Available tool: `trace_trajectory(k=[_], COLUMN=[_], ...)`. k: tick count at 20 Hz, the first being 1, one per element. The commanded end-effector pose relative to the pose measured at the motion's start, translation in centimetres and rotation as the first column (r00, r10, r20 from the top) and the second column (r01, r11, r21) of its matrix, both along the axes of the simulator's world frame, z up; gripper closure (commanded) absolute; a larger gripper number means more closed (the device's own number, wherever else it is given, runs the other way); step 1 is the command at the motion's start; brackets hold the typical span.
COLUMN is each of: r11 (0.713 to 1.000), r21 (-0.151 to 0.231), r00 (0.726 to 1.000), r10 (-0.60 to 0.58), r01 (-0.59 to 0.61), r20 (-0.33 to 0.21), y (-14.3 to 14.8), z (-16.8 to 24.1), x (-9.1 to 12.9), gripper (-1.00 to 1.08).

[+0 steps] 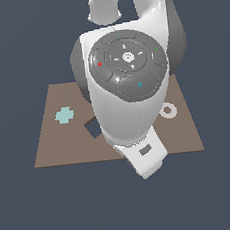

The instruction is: Insert a designated object into the corresponding slot on a board.

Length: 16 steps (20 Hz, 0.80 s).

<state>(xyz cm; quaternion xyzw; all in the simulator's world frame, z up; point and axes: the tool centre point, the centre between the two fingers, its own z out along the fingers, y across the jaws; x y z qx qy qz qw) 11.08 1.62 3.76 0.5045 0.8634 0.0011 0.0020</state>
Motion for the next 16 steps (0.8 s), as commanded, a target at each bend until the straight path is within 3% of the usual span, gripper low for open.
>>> trace_trajectory(k=[1,6,16], r11=[0.992,0.933,0.730], r21=[-0.001,-0.002,-0.002], r00=[0.992,0.933,0.730], r10=[0.126,0.361,0.684], r01=[-0.126,-0.361,-0.684], r20=[0.001,0.001,0.000], y=[0.9,2.0,2.4], z=[0.1,0.1,0.2], x=[-1.2,-3.9,-8.6], gripper=[1.08,1.08,1.08])
